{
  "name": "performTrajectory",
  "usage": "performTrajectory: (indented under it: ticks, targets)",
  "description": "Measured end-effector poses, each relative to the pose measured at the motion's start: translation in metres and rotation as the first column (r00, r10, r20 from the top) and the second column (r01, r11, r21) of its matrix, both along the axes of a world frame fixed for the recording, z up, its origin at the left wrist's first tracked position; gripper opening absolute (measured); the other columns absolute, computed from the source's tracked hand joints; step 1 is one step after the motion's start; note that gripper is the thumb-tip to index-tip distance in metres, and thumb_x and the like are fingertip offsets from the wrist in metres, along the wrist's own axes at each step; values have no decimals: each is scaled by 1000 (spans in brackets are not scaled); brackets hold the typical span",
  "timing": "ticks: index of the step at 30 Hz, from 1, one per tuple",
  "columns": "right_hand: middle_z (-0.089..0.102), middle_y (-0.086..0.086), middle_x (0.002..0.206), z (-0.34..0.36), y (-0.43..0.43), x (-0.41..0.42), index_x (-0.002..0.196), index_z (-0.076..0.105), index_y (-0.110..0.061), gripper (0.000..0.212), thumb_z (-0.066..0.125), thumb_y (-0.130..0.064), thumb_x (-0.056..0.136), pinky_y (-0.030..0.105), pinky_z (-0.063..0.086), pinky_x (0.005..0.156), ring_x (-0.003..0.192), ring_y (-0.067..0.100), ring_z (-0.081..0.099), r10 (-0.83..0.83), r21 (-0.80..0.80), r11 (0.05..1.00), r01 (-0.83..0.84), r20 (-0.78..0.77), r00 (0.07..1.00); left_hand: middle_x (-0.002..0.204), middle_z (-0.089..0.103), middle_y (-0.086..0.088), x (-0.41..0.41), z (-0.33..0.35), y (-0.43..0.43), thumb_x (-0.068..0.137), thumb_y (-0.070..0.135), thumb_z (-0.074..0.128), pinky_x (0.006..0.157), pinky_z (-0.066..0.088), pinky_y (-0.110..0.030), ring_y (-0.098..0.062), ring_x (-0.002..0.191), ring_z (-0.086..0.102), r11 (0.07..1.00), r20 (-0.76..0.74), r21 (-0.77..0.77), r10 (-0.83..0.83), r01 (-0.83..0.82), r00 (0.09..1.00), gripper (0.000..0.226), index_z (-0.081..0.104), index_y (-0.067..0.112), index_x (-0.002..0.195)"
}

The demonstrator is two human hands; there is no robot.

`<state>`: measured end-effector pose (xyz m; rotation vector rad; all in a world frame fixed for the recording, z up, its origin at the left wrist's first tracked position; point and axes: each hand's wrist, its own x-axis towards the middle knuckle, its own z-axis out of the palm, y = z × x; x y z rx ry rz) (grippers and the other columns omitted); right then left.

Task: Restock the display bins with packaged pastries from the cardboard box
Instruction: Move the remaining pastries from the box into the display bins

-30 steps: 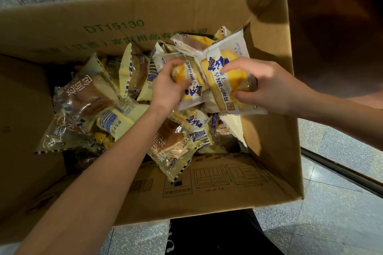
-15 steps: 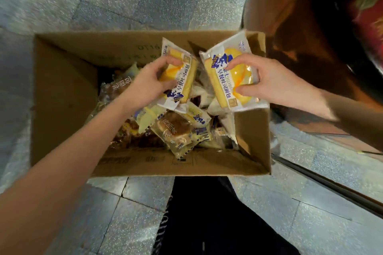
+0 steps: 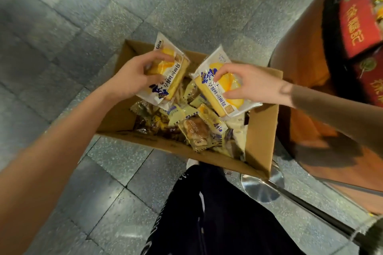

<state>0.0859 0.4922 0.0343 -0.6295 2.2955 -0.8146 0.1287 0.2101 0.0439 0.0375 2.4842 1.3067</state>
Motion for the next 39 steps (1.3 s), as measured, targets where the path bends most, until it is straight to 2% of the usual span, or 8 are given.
performTrajectory:
  ticks: [4, 6, 9, 15, 19, 32, 35, 39]
  targets:
    - [52, -16, 141, 20, -30, 7, 112, 58, -50, 46, 73, -20, 81, 37, 45, 100, 117, 21, 59, 125, -28, 992, -124, 9, 992, 104, 60, -7, 36, 19, -14, 90, -2, 63, 78, 49, -19, 9, 74, 55, 992, 11, 2, 124, -124, 992, 38, 60, 18, 123]
    - [47, -19, 144, 31, -42, 10, 111, 56, -62, 54, 72, -24, 77, 48, 45, 102, 118, 34, 59, 181, -61, 982, -180, 8, 983, 97, 58, 12, 58, 27, -23, 90, 0, 64, 71, 46, -11, 12, 72, 57, 980, 1, 13, 198, -198, 980, 37, 60, 20, 121]
    - [50, -25, 136, 46, -56, 15, 107, 55, -67, 57, 72, -24, 74, 55, 47, 98, 113, 43, 59, 262, -106, 959, -262, -18, 965, 114, 61, 13, 96, 40, -35, 90, 3, 65, 75, 52, -17, 7, 84, 62, 948, -9, 17, 318, -318, 948, 39, 61, 24, 123]
    - [52, -18, 134, 68, -91, 44, 119, 60, -42, 57, 74, -5, 79, 14, 35, 106, 123, -4, 49, 465, -197, 867, -458, -10, 885, 104, 62, 14, 196, 74, -44, 91, 4, 64, 59, 49, -12, 8, 71, 63, 840, -22, -6, 542, -542, 840, 38, 61, 30, 119]
    - [51, -19, 131, 82, -131, 73, 120, 60, -37, 55, 74, -2, 80, -3, 30, 92, 117, -13, 45, 642, -222, 747, -627, -6, 767, 125, 59, 12, 271, 87, -42, 90, 2, 65, 72, 58, -21, 4, 90, 66, 752, -13, 6, 659, -659, 752, 43, 62, 37, 115]
    - [53, -34, 118, 120, -263, 286, 123, 58, -43, 55, 73, -7, 84, 2, 43, 79, 102, -22, 52, 967, -263, 228, -938, -52, 250, 125, 53, 35, 566, 111, 33, 91, 4, 62, 90, 54, -24, 3, 113, 58, 215, -40, 23, 976, -976, 214, 53, 54, 40, 129]
    - [55, -25, 123, 128, -285, 358, 128, 58, -41, 56, 72, -9, 85, 15, 48, 87, 104, -8, 58, 988, -226, 117, -967, -68, 135, 112, 50, 50, 632, 113, 60, 91, 3, 63, 91, 52, -18, 15, 108, 55, 77, -61, 30, 995, -997, 75, 53, 54, 43, 125]
    - [58, -15, 128, 132, -300, 459, 128, 58, -41, 57, 71, -6, 85, 22, 54, 85, 101, -2, 62, 998, -210, -11, -978, -70, 4, 130, 53, 29, 732, 109, 97, 91, 9, 66, 100, 48, -25, 7, 117, 54, -83, -88, 10, 993, -997, -84, 52, 54, 37, 133]
